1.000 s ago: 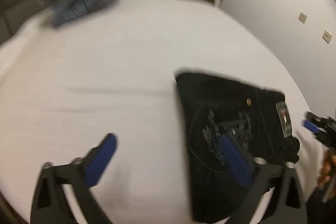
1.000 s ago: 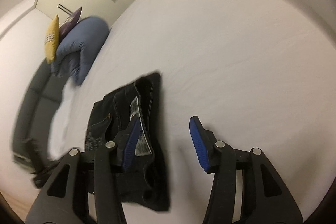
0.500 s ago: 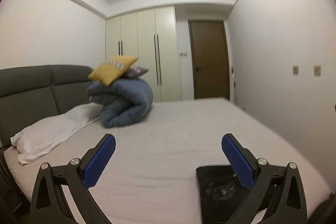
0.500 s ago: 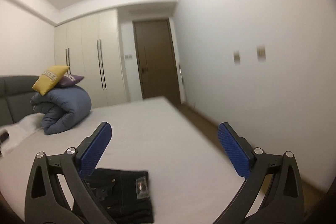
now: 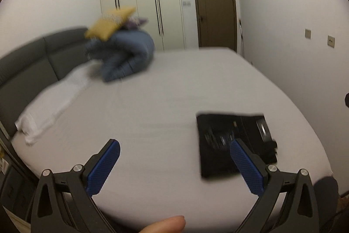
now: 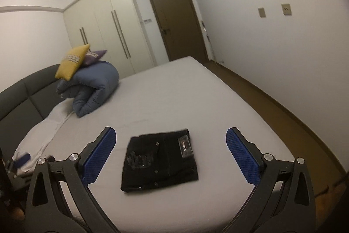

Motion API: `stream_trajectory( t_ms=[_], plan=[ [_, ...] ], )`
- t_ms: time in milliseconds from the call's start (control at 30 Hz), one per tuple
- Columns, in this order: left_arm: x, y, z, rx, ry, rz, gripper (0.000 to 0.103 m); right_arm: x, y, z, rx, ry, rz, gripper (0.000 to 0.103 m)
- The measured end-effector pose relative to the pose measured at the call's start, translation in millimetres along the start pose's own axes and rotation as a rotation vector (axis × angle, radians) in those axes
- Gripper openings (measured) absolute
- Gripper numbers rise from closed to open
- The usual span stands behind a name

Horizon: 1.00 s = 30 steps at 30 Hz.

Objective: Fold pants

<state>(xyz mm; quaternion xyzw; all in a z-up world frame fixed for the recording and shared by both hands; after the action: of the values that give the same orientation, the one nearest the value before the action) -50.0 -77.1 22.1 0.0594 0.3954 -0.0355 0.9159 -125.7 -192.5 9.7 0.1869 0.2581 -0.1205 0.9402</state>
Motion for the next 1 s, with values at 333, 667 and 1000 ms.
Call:
stream_trajectory(
  t_ms=[333, 667, 1000],
  plan=[
    [63.5, -18.2, -37.2, -0.015, 0.195, -0.033, 0.103, 62.3, -8.3, -29.6, -0.035, 0.17, -0.161, 0.103],
    [95.6, -13.3, -41.0, -0.027, 0.261, -0.022, 0.103, 142.8, -15.4, -53.3, -0.046, 0.4, -0.24, 0.103],
    [98.4, -14.8, -44.9, -0.023, 0.28, -0.053, 0.103, 140.1, -2.5, -49.2, -0.077, 0.394, -0.212, 0.103]
  ],
)
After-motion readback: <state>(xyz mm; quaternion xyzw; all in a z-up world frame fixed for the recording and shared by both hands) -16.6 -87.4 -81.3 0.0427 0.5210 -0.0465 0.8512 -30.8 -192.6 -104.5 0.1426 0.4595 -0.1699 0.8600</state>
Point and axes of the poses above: each gripper's, at about its wrist camera, not at the fingertips, and x roughly the way its jaws point, y to its left, z to its top, the point moved 3 cm from there along x, roughly the way its jaws point, and after that the axes turned 14 degrees about y, right-handed, at the moved point
